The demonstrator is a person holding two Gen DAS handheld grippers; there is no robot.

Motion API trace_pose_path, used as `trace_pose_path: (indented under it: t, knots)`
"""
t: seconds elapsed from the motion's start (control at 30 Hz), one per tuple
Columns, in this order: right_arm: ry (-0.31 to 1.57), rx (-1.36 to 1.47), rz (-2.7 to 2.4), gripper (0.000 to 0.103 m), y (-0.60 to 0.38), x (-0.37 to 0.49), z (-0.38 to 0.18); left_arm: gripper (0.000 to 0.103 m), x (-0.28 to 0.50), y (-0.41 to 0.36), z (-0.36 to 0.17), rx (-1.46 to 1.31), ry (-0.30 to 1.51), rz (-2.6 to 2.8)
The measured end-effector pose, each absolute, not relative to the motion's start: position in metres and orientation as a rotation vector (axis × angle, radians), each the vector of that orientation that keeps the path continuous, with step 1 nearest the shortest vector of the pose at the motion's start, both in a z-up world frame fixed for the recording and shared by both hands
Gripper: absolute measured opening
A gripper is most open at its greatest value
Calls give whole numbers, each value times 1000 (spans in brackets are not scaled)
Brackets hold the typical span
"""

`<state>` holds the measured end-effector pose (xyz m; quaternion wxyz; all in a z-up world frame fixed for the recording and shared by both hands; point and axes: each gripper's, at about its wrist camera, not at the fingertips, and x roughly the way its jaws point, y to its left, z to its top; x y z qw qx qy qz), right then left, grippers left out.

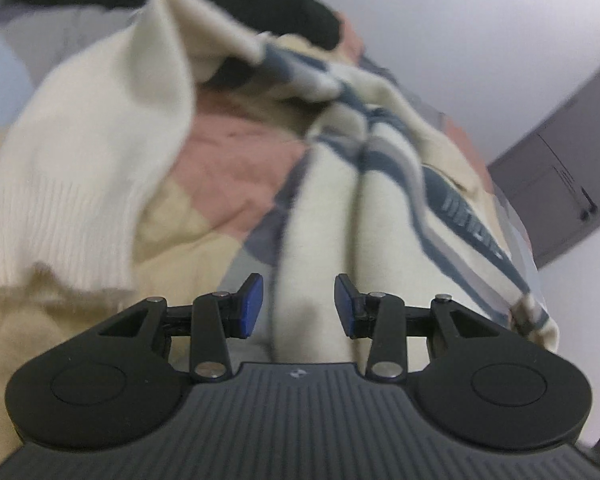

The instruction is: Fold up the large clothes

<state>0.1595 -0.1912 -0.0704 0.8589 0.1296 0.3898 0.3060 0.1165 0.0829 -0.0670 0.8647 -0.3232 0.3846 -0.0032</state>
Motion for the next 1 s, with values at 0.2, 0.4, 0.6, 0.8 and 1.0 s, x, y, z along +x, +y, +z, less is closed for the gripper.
trace_pose_path:
  t: [0.2, 0.4, 0.6, 0.8, 1.0]
  knots:
    - [828, 79, 653, 27, -167, 154, -78, 45, 124, 89, -87, -783, 862, -38]
    - [793, 218, 521, 8, -214, 164, -68, 45, 127, 72, -93, -756, 898, -97]
    - [807, 363, 441, 11, -255, 163, -72, 47, 124, 65, -93, -732, 918, -79]
    - [778, 446, 278, 55, -292, 143, -67, 48, 112, 63, -93, -758, 909, -103]
    - [826, 524, -4, 76, -330, 140, -85, 48, 106, 49, -95, -736, 933, -106]
